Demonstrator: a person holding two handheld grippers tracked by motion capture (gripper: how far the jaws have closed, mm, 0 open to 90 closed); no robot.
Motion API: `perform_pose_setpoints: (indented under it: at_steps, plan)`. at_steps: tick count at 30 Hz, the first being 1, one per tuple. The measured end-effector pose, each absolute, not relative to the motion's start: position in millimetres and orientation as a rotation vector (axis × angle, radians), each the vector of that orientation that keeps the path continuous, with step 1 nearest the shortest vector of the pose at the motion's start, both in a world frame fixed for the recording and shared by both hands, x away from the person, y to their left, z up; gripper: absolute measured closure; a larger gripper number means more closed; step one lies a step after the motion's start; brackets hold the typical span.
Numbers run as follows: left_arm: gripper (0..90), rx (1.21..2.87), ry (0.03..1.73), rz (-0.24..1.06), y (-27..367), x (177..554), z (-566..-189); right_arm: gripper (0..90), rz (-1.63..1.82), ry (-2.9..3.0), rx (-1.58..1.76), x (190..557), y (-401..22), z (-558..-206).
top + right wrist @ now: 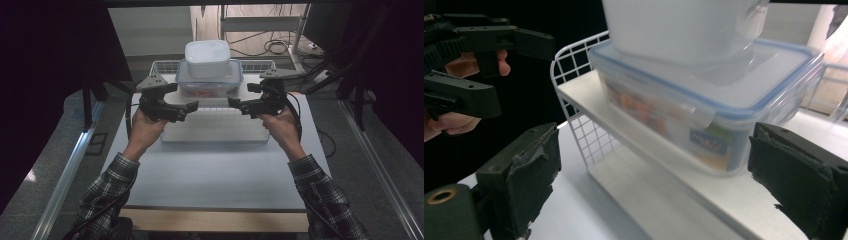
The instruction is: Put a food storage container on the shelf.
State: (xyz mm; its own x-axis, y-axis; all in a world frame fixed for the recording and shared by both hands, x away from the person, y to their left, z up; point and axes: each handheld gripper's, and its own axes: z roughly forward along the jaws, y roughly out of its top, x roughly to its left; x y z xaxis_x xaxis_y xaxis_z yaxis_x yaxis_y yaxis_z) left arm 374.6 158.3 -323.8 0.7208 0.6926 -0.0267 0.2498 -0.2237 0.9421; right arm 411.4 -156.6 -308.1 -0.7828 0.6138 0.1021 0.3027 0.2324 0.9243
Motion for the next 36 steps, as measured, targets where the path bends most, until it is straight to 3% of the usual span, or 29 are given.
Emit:
perform_pose_setpoints:
  at_steps: [36]
  plan:
    - [1.1,1.850,0.749,0.430,157.3,325.8,-402.1,1.7,1.519,2.307,0.843,373.2,-174.6,-382.0]
